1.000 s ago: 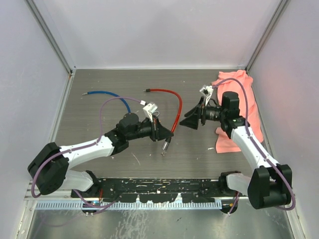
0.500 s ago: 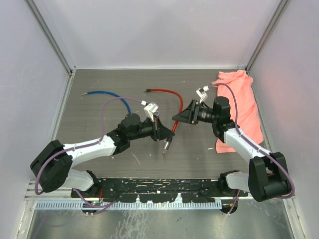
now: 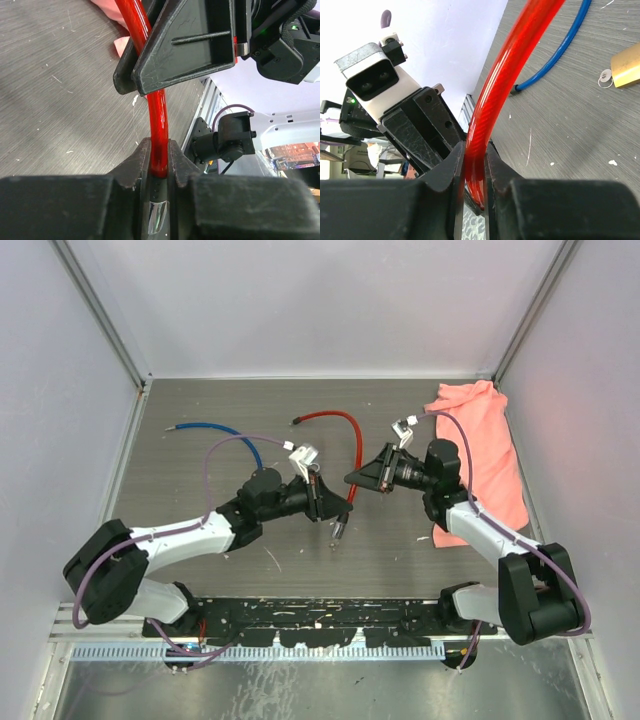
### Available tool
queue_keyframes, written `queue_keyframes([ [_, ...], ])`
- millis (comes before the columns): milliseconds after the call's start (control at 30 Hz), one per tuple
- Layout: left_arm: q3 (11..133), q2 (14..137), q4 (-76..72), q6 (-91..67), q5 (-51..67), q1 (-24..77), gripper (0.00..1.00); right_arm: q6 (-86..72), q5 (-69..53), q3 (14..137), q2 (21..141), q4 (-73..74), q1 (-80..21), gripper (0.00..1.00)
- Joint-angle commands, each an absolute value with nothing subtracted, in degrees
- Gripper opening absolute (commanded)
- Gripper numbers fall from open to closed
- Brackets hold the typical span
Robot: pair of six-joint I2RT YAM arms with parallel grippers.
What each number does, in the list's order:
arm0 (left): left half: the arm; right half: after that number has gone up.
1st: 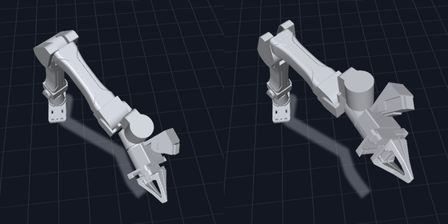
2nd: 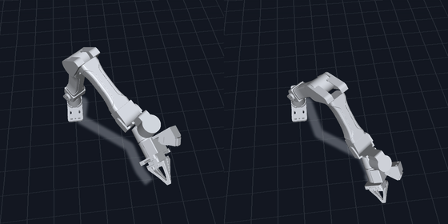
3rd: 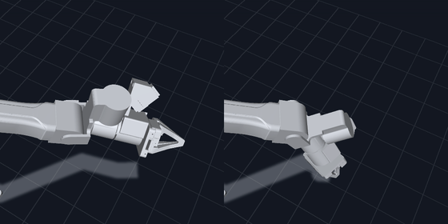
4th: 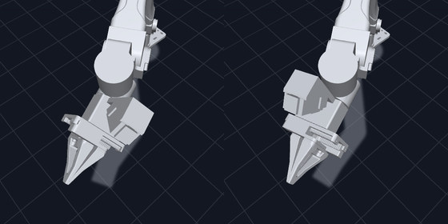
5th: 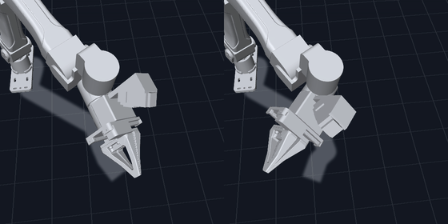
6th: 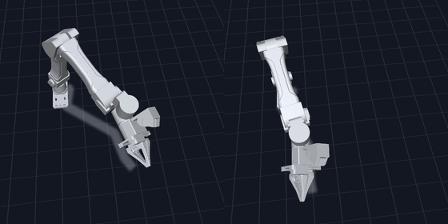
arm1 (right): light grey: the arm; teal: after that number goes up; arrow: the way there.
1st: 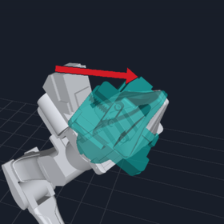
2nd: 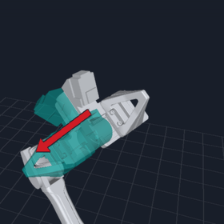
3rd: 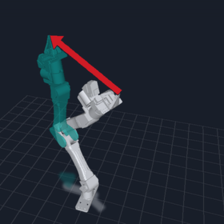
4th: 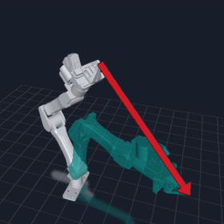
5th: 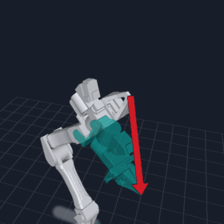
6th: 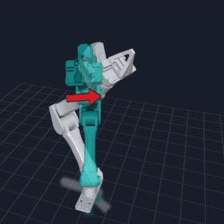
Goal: Lock with the key
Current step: Adjust the lock.
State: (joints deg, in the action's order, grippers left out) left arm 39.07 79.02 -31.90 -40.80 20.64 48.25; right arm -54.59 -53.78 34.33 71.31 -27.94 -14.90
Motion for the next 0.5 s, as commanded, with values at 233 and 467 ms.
queue_keyframes([
  [233, 33.1, 71.04, -31.69, -37.89, 14.89, 48.17, 0.59, -57.84, -59.22, 34.53, 69.08, -40.32, -12.27, 0.01],
  [467, 27.95, 60.22, -26.11, -31.61, 10.36, 48.2, 0.81, -52.62, -61.57, 34.44, 67.52, -39.24, -10.33, 0.01],
])
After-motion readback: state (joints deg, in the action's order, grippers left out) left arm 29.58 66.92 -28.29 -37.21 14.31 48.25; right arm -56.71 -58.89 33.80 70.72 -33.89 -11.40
